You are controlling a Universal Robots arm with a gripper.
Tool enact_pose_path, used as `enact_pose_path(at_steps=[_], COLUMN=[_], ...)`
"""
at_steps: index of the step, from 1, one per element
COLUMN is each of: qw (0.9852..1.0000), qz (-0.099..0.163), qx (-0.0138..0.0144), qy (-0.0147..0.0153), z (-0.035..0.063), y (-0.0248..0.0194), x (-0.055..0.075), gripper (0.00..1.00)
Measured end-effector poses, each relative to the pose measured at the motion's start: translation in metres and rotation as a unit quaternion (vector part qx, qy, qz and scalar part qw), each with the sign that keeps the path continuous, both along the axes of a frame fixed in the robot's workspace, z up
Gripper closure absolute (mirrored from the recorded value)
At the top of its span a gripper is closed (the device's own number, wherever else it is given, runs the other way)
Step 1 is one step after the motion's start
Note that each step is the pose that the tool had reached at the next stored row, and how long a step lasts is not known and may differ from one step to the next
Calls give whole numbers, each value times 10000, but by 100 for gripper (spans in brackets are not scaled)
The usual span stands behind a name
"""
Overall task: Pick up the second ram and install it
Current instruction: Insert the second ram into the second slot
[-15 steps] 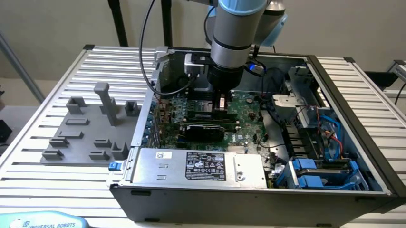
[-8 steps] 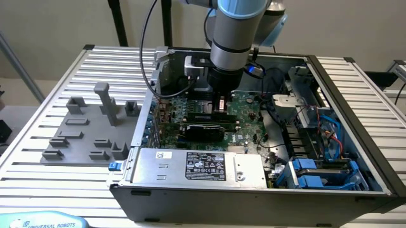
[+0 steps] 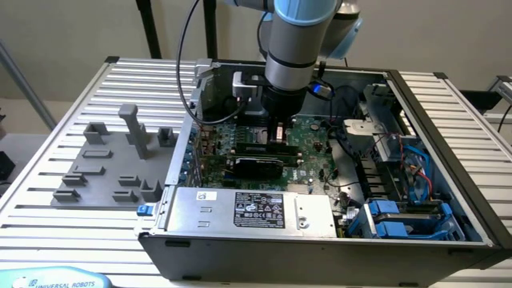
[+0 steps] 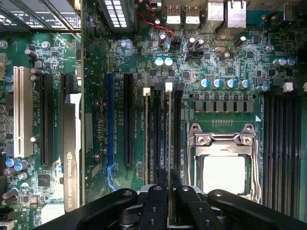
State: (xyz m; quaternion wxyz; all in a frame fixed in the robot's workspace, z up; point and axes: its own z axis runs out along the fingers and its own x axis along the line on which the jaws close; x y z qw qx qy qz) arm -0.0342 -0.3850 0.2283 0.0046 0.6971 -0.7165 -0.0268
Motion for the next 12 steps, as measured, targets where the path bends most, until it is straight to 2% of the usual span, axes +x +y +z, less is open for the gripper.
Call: enact_pose_path(at_steps=[12], qw=[10000], qz=[0], qx=[0], qy=[-18], z=[-13], y=[11], x=[-9], gripper=[86])
